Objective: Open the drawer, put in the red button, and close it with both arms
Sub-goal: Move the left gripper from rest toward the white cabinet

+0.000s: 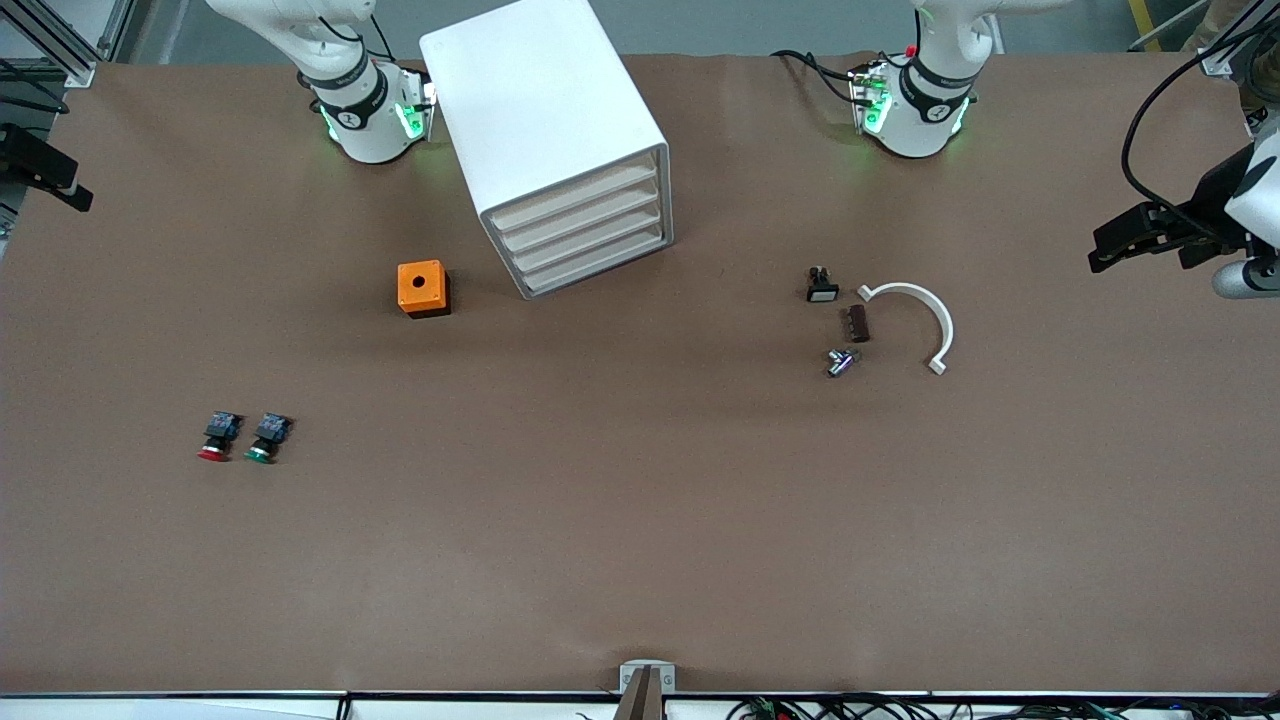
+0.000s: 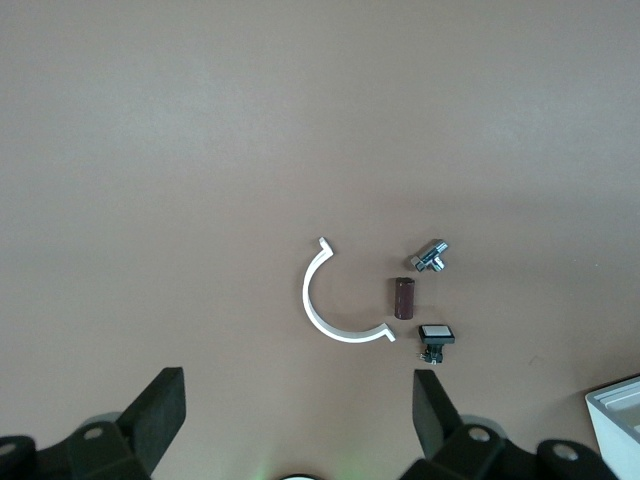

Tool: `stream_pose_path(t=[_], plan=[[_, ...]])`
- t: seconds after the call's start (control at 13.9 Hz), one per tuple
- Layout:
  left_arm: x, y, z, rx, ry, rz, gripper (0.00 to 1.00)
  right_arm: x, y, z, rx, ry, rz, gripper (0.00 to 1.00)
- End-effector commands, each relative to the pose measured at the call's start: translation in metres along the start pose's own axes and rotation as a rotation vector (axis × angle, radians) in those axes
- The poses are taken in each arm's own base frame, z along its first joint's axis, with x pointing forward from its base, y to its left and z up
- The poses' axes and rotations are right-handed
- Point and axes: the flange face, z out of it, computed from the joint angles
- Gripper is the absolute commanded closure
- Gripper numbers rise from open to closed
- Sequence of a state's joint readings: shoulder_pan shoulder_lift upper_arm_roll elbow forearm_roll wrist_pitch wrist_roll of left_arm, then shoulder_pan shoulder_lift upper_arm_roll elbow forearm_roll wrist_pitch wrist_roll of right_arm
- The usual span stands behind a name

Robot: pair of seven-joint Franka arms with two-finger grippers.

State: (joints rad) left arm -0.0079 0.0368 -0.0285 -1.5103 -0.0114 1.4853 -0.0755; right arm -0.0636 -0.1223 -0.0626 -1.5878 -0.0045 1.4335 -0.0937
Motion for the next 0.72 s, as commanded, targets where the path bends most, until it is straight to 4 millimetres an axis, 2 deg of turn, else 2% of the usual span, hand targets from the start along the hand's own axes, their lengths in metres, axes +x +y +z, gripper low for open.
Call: stream_pose_path(t=[0.0,0.65], plan=[[-0.0018,0.0018,-0.0041,0.022,-0.001,0.002,0.00,-0.0068,-0.0008,-0.0031,0.010,0.002,0.003,0.00],[0.0010,0.0039,0.0002,0.014,-0.009,-0.010,0.00,-0.0066,-0.0016,-0.0033,0.010,0.004,0.001,0.00]])
